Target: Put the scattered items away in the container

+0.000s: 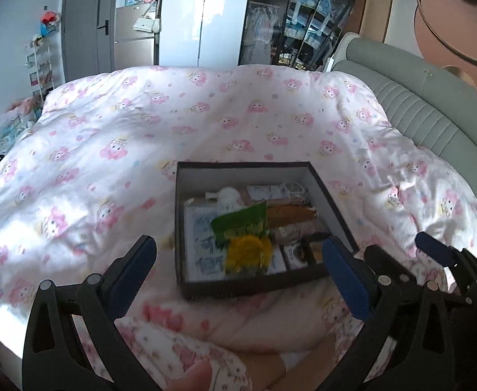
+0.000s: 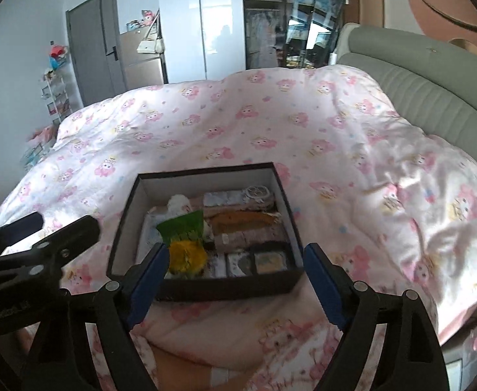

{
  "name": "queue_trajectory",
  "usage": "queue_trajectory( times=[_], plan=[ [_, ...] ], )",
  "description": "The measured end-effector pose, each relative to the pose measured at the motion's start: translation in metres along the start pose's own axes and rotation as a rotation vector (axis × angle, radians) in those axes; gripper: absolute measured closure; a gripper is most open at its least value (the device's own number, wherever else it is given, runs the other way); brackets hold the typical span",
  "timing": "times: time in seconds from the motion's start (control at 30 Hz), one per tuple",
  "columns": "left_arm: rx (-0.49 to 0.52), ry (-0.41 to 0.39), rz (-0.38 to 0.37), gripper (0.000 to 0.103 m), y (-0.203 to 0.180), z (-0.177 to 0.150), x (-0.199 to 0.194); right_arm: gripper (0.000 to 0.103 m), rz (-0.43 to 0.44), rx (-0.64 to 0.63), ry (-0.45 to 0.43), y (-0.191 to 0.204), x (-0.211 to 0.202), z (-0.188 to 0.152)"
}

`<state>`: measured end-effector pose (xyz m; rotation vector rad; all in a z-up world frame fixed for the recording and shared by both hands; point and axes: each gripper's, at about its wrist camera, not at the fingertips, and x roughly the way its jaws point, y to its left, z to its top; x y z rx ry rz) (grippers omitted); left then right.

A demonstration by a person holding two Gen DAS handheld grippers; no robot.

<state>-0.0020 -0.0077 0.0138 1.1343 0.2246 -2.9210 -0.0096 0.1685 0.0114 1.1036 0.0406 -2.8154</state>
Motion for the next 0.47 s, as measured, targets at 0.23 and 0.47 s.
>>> queue_trajectory(
  times=[0.23, 0.47],
  plan=[
    [-0.005, 0.040, 0.064, 0.000, -0.001, -0.034, 0.001, 0.020, -0.048, 0.016, 0.002, -0.006, -0.002, -0.028],
    [0.012, 0.042, 0.083, 0.000, -0.006, -0.041, 0.000, 0.020, -0.032, 0.024, 0.029, -0.009, 0.003, -0.032]
  ],
)
